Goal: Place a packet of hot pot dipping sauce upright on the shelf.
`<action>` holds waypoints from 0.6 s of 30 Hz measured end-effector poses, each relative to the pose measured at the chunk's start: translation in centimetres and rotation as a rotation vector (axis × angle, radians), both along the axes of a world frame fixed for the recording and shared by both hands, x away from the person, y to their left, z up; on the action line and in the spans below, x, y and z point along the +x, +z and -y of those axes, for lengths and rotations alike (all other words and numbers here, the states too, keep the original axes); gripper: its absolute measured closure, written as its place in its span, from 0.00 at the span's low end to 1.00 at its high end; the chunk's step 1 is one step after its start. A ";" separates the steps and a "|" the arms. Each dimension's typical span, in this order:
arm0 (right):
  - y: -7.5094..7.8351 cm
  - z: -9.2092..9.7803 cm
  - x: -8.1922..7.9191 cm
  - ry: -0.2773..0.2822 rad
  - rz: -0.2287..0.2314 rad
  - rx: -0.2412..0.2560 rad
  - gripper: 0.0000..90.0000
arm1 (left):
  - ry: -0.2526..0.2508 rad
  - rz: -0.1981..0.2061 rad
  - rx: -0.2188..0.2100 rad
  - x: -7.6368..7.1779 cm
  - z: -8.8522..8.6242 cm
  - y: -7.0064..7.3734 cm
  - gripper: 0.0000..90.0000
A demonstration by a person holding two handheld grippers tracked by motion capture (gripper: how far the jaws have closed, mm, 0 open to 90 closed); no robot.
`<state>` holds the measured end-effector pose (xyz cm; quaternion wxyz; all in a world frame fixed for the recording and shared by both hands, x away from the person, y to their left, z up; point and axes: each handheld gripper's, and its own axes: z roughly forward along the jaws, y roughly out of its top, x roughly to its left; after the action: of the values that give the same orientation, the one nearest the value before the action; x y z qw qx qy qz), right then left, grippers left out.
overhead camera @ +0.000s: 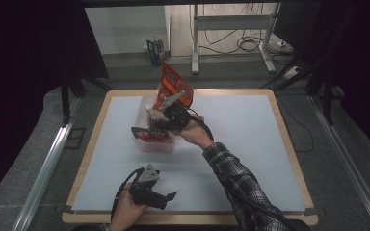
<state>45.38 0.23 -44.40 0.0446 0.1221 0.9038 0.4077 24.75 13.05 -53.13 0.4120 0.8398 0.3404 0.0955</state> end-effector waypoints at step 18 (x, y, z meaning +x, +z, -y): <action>-1.1 0.9 0.3 -0.034 -0.027 0.003 0.68 | -0.001 -0.001 0.004 0.0 0.1 -0.1 0.02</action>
<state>45.65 -0.71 -45.49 0.0392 0.1432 0.9015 0.4066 24.76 12.98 -53.19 0.4100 0.8410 0.3400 0.0955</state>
